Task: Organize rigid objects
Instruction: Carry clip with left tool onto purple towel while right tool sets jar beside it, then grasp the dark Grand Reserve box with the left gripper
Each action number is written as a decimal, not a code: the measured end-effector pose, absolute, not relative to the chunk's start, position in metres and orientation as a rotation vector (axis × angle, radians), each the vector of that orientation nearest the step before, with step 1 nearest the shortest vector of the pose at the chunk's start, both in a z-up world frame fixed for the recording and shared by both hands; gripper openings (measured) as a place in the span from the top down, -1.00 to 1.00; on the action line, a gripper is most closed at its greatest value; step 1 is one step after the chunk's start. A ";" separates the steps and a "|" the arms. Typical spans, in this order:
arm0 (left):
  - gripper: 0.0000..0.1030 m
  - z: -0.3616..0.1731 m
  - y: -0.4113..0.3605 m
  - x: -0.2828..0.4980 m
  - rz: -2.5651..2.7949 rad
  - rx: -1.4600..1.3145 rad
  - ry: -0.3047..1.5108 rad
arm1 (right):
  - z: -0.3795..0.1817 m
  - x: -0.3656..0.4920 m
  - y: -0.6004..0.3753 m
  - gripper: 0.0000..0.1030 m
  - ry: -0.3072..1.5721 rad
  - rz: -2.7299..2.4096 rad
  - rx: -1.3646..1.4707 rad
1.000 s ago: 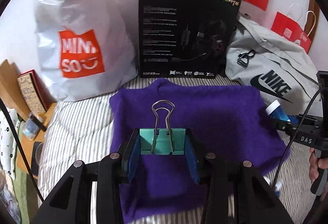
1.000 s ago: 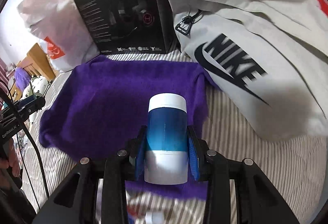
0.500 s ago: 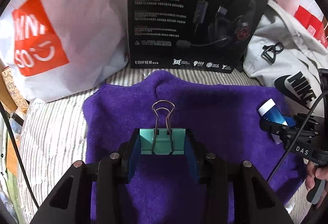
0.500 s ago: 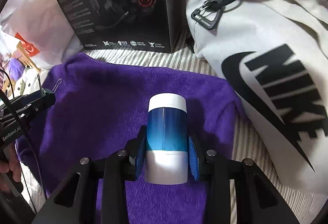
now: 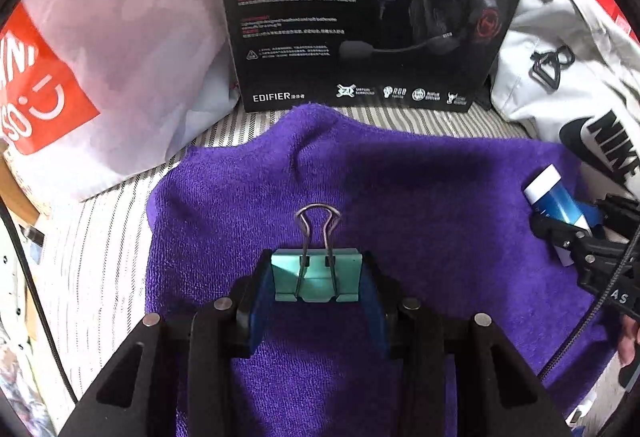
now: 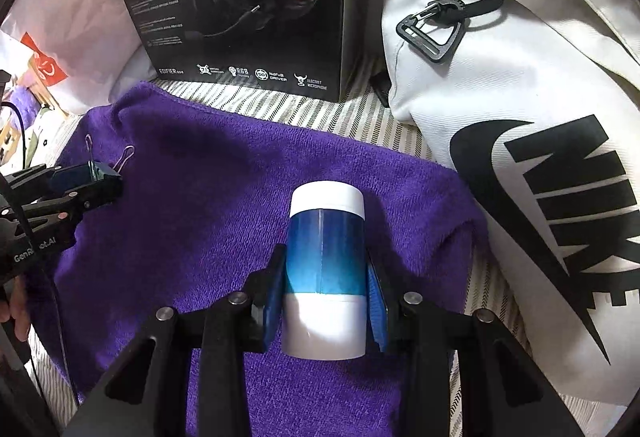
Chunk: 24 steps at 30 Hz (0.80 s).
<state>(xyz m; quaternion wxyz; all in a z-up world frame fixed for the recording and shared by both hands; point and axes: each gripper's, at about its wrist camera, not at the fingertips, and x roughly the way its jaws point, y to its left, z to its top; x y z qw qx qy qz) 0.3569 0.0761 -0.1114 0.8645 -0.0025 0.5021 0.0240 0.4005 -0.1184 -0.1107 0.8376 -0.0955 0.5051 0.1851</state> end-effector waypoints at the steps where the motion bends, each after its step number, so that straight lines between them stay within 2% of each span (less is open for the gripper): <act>1: 0.21 -0.111 0.075 0.357 0.056 -0.003 1.056 | -0.111 0.400 -0.118 0.28 1.069 0.395 -0.205; 2: 0.14 -0.111 0.076 0.357 0.060 -0.003 1.057 | -0.111 0.400 -0.117 0.28 1.069 0.397 -0.207; 4: -0.13 -0.112 0.077 0.359 0.087 -0.004 1.069 | -0.111 0.398 -0.115 0.26 1.072 0.399 -0.213; 5: -0.38 -0.113 0.077 0.360 0.104 -0.006 1.079 | -0.111 0.397 -0.115 0.24 1.076 0.400 -0.213; 6: -0.50 -0.114 0.078 0.359 0.116 -0.006 1.087 | -0.110 0.396 -0.117 0.16 1.082 0.403 -0.209; 10: -0.50 -0.114 0.078 0.354 0.106 -0.021 1.102 | -0.109 0.388 -0.122 -0.06 1.094 0.413 -0.193; 15: -0.50 -0.099 0.078 0.328 0.101 -0.022 1.106 | -0.097 0.366 -0.131 -0.08 1.088 0.399 -0.172; 24: -0.50 -0.061 0.074 0.256 0.075 -0.047 1.042 | -0.056 0.304 -0.160 -0.30 1.020 0.364 -0.136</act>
